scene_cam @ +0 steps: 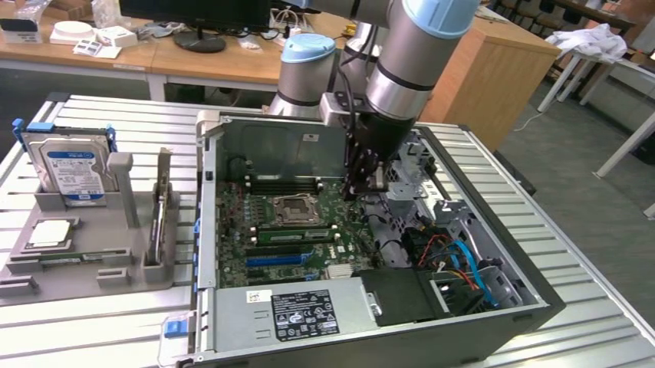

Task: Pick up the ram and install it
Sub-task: 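Press down the ram until it locks into place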

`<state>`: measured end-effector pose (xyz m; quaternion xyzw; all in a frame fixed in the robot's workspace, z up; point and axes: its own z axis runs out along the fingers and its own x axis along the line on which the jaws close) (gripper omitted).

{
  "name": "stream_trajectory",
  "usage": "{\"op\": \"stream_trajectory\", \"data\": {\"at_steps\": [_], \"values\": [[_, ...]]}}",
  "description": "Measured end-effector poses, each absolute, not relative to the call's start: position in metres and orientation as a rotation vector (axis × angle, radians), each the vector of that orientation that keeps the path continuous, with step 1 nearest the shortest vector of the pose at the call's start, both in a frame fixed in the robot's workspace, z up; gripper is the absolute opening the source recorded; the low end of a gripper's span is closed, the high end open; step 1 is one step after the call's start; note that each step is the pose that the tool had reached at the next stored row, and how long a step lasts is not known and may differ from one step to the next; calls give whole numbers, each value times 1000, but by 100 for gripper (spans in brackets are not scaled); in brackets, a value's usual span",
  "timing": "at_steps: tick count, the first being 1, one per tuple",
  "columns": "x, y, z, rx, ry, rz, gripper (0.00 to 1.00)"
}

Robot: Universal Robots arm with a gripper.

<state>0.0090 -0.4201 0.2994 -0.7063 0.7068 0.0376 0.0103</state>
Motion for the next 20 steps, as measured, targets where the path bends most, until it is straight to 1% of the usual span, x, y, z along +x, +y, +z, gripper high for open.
{"op": "stream_trajectory", "data": {"at_steps": [20], "values": [[9,-420,290,-2205,2206,117,11]]}}
